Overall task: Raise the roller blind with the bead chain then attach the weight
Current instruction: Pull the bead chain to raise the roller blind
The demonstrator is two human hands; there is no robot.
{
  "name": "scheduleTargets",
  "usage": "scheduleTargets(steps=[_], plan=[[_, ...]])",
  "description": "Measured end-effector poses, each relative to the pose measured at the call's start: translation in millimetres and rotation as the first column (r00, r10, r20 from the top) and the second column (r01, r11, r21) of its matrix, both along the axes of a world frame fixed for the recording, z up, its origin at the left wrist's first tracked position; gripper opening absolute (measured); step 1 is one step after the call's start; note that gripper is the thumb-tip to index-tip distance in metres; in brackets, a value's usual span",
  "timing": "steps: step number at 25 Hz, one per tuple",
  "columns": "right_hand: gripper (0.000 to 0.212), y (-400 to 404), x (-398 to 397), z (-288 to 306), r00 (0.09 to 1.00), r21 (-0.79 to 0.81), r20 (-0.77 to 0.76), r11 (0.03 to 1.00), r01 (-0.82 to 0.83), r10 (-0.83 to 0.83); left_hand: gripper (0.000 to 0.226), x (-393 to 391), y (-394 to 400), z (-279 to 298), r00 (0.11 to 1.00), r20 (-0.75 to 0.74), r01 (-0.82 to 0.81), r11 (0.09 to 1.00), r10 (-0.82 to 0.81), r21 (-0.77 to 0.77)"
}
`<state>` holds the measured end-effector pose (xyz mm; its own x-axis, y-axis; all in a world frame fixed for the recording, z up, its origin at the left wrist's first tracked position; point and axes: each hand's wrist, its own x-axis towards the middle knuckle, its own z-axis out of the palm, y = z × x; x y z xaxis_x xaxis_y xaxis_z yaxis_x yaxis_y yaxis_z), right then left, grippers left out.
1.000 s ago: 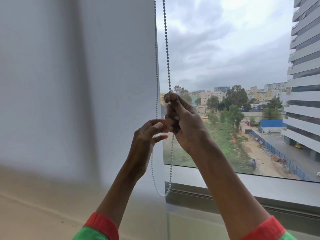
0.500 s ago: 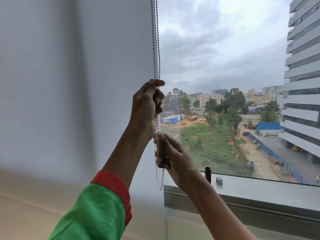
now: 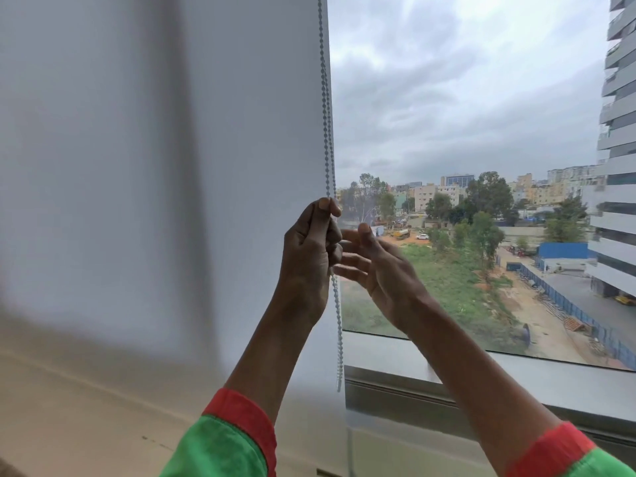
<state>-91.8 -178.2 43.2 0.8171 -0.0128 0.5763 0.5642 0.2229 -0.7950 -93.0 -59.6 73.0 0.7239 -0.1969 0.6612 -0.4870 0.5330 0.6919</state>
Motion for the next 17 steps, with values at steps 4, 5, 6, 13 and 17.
scheduleTargets(steps=[4,5,6,13,17], plan=[[0.032,15,-12,63,0.990,0.010,0.124,0.998,0.061,-0.062,0.033,-3,-6,-10,0.992,-0.108,0.061,0.997,-0.064,-0.040],[0.032,21,-14,73,0.988,0.004,0.142,0.998,0.064,-0.064,0.033,-3,-7,-13,0.989,-0.126,0.072,0.996,-0.077,-0.042],[0.031,26,-17,81,0.986,0.010,0.154,0.998,0.062,-0.063,0.032,-3,-6,-15,0.988,-0.130,0.076,0.997,-0.080,-0.031],[0.023,46,-17,80,0.971,0.076,0.186,0.988,0.137,-0.149,0.032,-4,2,-35,0.998,-0.065,0.029,0.995,-0.023,0.093],[0.024,40,-15,49,0.974,0.061,0.188,0.991,0.116,-0.125,0.030,-3,10,-54,0.993,-0.107,0.070,0.980,-0.051,0.184]])
